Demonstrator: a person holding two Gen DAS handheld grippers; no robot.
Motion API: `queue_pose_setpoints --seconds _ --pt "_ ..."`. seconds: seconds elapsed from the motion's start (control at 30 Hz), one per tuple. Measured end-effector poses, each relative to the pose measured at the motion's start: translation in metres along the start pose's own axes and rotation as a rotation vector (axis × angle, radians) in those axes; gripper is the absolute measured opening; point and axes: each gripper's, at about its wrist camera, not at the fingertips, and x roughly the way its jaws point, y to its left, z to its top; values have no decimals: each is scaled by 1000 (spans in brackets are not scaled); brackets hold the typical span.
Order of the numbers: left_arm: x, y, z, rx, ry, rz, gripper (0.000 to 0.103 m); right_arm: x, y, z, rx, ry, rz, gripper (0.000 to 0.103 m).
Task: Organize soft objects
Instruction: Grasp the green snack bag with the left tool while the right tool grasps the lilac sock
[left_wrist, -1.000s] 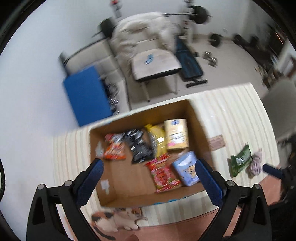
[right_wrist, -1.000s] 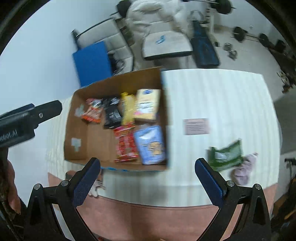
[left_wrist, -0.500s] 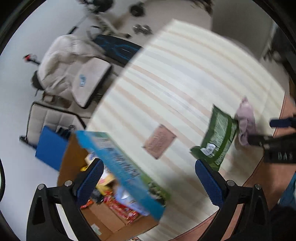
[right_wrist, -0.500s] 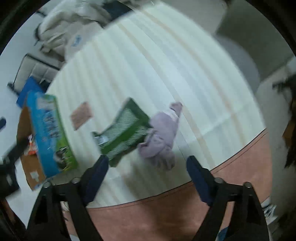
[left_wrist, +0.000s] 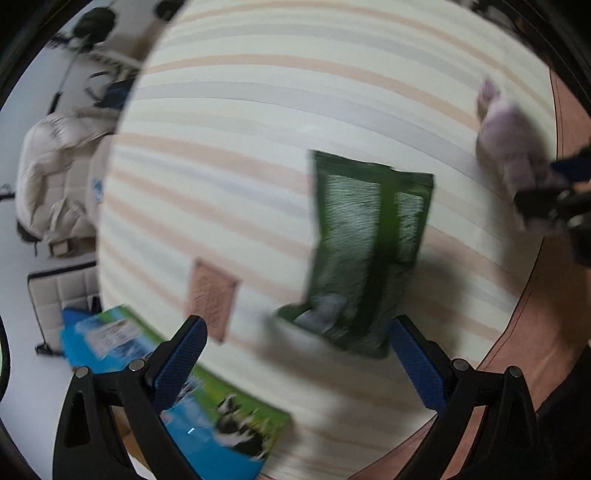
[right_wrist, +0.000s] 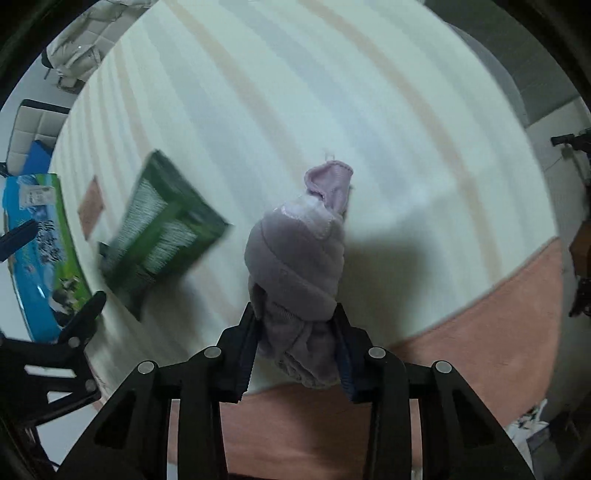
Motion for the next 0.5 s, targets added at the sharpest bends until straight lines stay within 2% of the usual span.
queue_pose_setpoints --seconds 0.17,0.5 --pt "24 -15 14 -38 43 -102 101 0 -12 -4 0 -8 -20 40" --pt "32 -22 26 -88 47 -163 91 6 -6 -7 -7 -14 -36 42"
